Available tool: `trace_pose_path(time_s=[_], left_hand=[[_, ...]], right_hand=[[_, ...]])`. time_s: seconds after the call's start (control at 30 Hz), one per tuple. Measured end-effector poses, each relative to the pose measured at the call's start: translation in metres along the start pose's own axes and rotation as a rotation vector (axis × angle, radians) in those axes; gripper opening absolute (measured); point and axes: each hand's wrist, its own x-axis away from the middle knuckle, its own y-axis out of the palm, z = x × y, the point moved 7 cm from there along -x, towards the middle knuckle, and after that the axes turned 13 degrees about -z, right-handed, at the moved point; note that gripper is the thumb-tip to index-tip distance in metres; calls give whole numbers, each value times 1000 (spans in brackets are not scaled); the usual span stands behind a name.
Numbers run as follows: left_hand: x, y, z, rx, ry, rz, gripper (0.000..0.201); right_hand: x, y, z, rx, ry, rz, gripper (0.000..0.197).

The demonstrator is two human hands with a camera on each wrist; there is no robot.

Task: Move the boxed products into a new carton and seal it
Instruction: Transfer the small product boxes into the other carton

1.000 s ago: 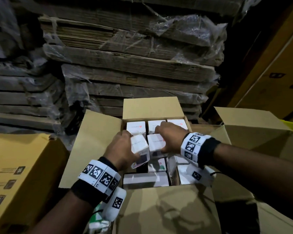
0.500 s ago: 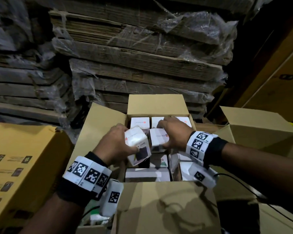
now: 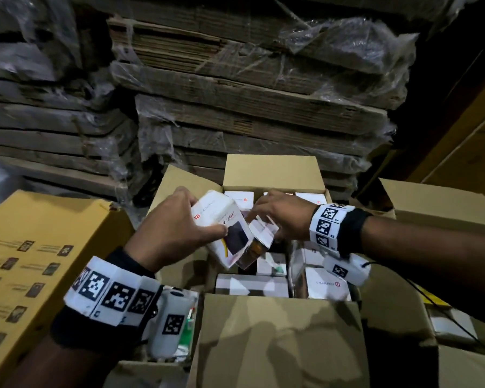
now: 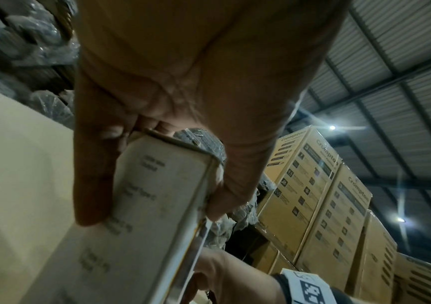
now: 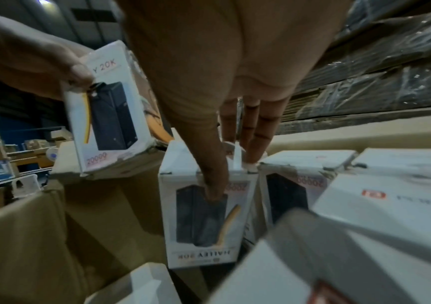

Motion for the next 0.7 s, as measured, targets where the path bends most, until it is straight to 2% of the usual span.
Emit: trace_pose_path(time_s=[0.2, 0.3, 0.4, 0.47, 0.7], left_hand=[[-3, 0, -4, 53, -7, 31, 56], [-5, 1, -6, 61, -18, 35, 56], [-5, 2, -6, 76, -15, 31, 56], [-5, 1, -7, 70, -10, 39, 55], [-8, 4, -7, 82, -20, 39, 55]], right_hand=[[-13, 17, -2, 139, -3, -71, 68], [-25, 22, -5, 176, -33, -13, 58], [-31, 12, -13, 141, -106, 73, 38], [-31, 10, -13, 121, -127, 95, 35], [-35, 20, -16, 156, -125, -38, 39]])
